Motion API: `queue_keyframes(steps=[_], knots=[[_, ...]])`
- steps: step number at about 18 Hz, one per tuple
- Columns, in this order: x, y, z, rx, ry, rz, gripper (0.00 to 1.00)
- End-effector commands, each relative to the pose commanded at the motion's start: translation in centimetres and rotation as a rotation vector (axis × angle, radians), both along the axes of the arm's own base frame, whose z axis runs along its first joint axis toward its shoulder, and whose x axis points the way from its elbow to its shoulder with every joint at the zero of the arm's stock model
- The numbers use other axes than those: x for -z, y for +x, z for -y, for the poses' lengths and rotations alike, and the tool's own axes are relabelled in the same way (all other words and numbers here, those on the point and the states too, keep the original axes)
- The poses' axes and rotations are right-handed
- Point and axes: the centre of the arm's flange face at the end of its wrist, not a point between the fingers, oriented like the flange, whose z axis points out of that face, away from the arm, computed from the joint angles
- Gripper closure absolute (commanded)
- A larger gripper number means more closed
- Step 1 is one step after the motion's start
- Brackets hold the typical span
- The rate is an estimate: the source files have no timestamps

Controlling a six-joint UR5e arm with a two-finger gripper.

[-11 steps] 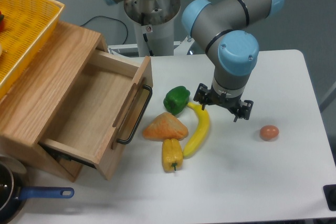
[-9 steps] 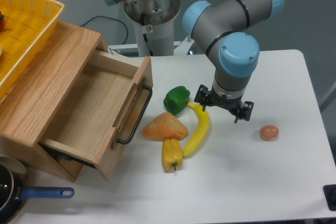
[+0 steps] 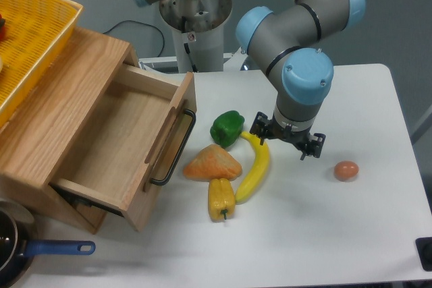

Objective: Pick up the banana

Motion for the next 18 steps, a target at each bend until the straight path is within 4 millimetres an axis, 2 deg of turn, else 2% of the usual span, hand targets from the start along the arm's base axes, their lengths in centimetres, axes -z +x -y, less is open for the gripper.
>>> queue_keyframes(steps=[9,13,18], knots=[[1.1,0.0,-0.1,-0.012,0.014,0.019,0.00],[2.9,-0.2,-0.6,-0.018,0.044,0.057,0.00],[3.3,-0.2,-1.0,-0.007,0.065,0.046,0.00]])
